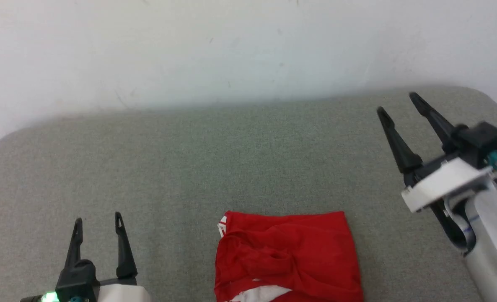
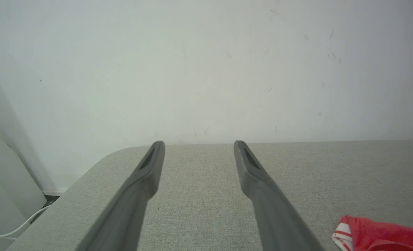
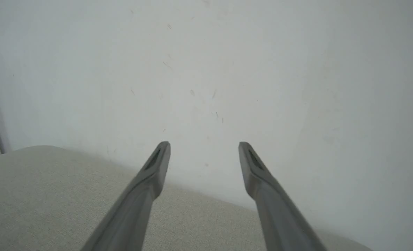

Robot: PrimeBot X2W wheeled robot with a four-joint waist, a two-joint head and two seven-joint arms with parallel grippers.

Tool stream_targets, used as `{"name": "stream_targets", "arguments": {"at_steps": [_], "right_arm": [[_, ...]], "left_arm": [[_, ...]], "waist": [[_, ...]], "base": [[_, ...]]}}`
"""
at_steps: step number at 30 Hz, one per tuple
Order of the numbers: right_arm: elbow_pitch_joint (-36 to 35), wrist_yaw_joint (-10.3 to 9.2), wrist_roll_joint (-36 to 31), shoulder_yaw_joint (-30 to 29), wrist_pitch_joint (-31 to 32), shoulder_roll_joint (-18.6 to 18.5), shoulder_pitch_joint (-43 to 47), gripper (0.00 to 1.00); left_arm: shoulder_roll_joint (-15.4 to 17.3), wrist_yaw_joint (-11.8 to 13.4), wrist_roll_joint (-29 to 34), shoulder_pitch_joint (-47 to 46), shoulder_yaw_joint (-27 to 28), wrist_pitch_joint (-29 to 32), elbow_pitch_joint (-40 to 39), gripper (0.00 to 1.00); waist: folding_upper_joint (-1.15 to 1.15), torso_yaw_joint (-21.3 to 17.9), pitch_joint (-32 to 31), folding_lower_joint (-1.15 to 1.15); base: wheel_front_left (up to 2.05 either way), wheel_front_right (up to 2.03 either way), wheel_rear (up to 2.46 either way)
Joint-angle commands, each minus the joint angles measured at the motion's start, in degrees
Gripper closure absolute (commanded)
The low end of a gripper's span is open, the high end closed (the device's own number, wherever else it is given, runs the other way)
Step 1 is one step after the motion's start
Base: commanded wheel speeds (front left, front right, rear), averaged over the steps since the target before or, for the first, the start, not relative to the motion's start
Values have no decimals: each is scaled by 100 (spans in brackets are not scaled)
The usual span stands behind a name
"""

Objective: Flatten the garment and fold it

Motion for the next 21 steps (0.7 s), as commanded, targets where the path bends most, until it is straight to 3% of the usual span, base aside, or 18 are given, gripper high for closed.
{"name": "stream_targets", "arguments": {"at_steps": [1,8,13,21], "right_arm": [[-54,-10,-55,-72,-36,81,133,0],[-955,-10,-743,-1495,-64,1030,1785,0],[-1222,-10,-1024,-1721,-65,1470,2566,0],[-1355,-10,-1249,-1883,-66,1651,3042,0]], "left_arm": [[8,-45,-40,82,26,-27,-29,0],[-18,-173,-88,177,11,-27,-1,0],[-25,-267,-66,236,-8,-27,67,0],[-5,-384,-12,369,-34,-27,96,0]], "waist": [[0,-14,-65,1],[0,115,-136,1],[0,180,-143,1],[0,242,-153,1]], "base": [[0,0,0],[0,0,0],[0,0,0],[0,0,0]]}}
